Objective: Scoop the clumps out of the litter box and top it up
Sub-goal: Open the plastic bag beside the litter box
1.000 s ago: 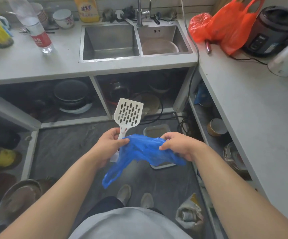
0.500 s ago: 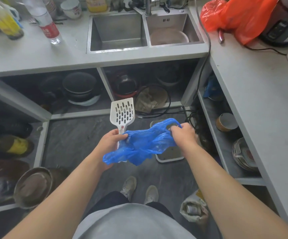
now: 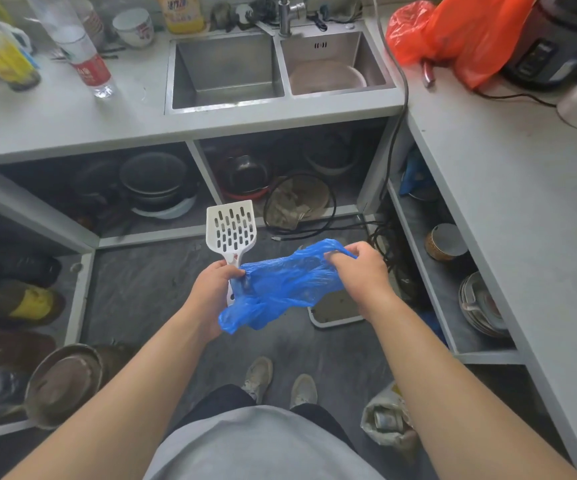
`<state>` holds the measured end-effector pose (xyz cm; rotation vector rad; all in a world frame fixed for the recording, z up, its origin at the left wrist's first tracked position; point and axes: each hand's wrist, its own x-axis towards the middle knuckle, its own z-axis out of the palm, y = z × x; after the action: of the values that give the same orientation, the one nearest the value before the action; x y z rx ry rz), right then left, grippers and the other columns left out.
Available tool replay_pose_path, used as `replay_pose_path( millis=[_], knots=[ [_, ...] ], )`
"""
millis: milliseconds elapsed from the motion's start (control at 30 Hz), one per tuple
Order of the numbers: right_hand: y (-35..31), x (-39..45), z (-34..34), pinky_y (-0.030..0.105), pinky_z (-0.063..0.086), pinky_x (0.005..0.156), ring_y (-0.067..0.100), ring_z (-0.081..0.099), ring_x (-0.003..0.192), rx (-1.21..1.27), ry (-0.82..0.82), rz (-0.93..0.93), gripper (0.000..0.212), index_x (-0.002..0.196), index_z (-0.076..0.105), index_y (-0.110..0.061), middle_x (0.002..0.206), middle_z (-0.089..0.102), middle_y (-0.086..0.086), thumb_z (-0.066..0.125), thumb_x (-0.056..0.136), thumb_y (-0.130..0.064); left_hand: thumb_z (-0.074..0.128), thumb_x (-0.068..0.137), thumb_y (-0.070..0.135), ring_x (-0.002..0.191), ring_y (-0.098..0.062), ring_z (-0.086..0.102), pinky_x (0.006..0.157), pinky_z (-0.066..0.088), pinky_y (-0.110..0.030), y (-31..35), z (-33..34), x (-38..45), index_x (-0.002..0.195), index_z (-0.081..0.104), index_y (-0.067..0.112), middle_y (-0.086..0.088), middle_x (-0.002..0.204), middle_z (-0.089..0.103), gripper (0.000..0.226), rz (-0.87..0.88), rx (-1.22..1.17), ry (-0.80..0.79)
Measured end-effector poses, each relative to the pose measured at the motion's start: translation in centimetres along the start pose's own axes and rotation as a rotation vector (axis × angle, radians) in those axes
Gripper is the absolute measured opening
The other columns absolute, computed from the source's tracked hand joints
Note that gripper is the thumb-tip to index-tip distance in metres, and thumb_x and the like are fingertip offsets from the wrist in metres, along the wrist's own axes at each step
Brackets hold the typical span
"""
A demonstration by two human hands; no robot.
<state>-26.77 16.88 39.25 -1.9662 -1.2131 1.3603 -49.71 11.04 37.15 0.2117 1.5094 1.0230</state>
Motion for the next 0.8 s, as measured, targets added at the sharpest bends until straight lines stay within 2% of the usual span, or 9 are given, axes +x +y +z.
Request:
replay_pose_path(
  millis=[100, 167, 233, 333, 400, 467, 600, 700, 800],
  knots=[
    [0.2, 0.2, -0.9, 0.046, 0.051, 0.09, 0.021, 0.066, 0.1, 0.116, -0.277, 0.142, 0.025, 0.104, 0.066, -0.018, 0.107, 0.071, 0.004, 0.066, 0.084, -0.034, 0.056, 0.081, 0.004, 0.091, -0.036, 0.066, 0.09, 0.054, -0.059, -0.2, -0.1, -0.5, 0.106, 0.063, 0.01, -0.014, 0.102, 0.068, 0.027, -0.02, 0.031, -0.045],
    [0.7, 0.5, -1.3, 0.053, 0.049, 0.096, 0.026, 0.068, 0.102, 0.267, -0.48, 0.203, 0.025, 0.111, 0.068, -0.014, 0.108, 0.073, 0.01, 0.064, 0.088, -0.023, 0.055, 0.082, 0.003, 0.09, -0.037, 0.068, 0.083, 0.057, -0.057, -0.3, 0.0, -0.3, 0.11, 0.062, 0.007, -0.015, 0.103, 0.068, 0.029, -0.037, 0.056, -0.039],
    [1.3, 0.9, -1.2, 0.055, 0.05, 0.097, 0.031, 0.064, 0.097, 0.398, -0.578, 0.225, 0.023, 0.107, 0.068, -0.013, 0.103, 0.069, 0.013, 0.066, 0.085, -0.007, 0.056, 0.083, 0.002, 0.084, -0.033, 0.068, 0.07, 0.058, -0.045, -0.4, -0.1, -0.2, 0.105, 0.062, 0.007, -0.016, 0.104, 0.069, 0.024, -0.039, 0.129, -0.004],
    [1.8, 1.3, -0.7, 0.041, 0.051, 0.083, 0.029, 0.051, 0.089, 0.472, -0.656, 0.257, 0.022, 0.087, 0.066, -0.016, 0.1, 0.058, 0.013, 0.06, 0.08, 0.004, 0.068, 0.08, 0.011, 0.078, -0.023, 0.065, 0.064, 0.049, -0.033, -0.6, -0.7, 0.2, 0.102, 0.061, 0.009, -0.016, 0.105, 0.069, 0.023, -0.007, 0.363, 0.054],
    [1.6, 1.2, -0.6, 0.039, 0.053, 0.078, 0.026, 0.061, 0.083, 0.48, -0.713, 0.286, 0.021, 0.094, 0.066, -0.01, 0.1, 0.061, 0.014, 0.052, 0.083, 0.001, 0.074, 0.08, 0.015, 0.068, -0.019, 0.057, 0.058, 0.044, -0.03, -0.5, -0.9, -0.1, 0.103, 0.057, 0.012, -0.011, 0.097, 0.066, 0.029, 0.037, 0.535, 0.115],
    [1.4, 1.2, -0.5, 0.04, 0.056, 0.077, 0.025, 0.065, 0.08, 0.501, -0.75, 0.327, 0.025, 0.099, 0.064, -0.007, 0.096, 0.065, 0.013, 0.047, 0.083, -0.002, 0.08, 0.077, 0.019, 0.071, -0.02, 0.057, 0.06, 0.044, -0.033, -0.2, -0.9, -0.4, 0.107, 0.054, 0.017, -0.012, 0.1, 0.065, 0.039, 0.083, 0.63, 0.146],
    [1.2, 1.6, 0.0, 0.044, 0.057, 0.08, 0.024, 0.061, 0.071, 0.451, -0.732, 0.376, 0.019, 0.091, 0.057, -0.007, 0.08, 0.058, 0.01, 0.045, 0.078, -0.003, 0.089, 0.069, 0.026, 0.084, -0.015, 0.062, 0.069, 0.048, -0.029, 1.5, 0.5, -1.2, 0.114, 0.052, 0.024, -0.002, 0.101, 0.065, 0.058, 0.211, 0.685, 0.047],
    [0.8, 1.7, 0.7, 0.04, 0.057, 0.07, 0.021, 0.053, 0.055, 0.363, -0.707, 0.397, 0.014, 0.068, 0.051, -0.01, 0.062, 0.043, 0.004, 0.045, 0.078, -0.003, 0.091, 0.067, 0.029, 0.075, -0.011, 0.06, 0.066, 0.049, -0.028, 1.8, 2.4, -1.6, 0.114, 0.053, 0.026, 0.003, 0.088, 0.063, 0.06, 0.274, 0.669, -0.066],
    [-0.1, 1.4, 1.2, 0.037, 0.057, 0.064, 0.023, 0.056, 0.062, 0.338, -0.76, 0.396, 0.009, 0.079, 0.052, -0.01, 0.074, 0.047, 0.01, 0.044, 0.077, -0.006, 0.089, 0.071, 0.032, 0.074, -0.011, 0.062, 0.068, 0.051, -0.032, 1.5, 3.7, -1.1, 0.111, 0.057, 0.026, 0.003, 0.087, 0.065, 0.051, 0.218, 0.569, -0.173]
  ],
)
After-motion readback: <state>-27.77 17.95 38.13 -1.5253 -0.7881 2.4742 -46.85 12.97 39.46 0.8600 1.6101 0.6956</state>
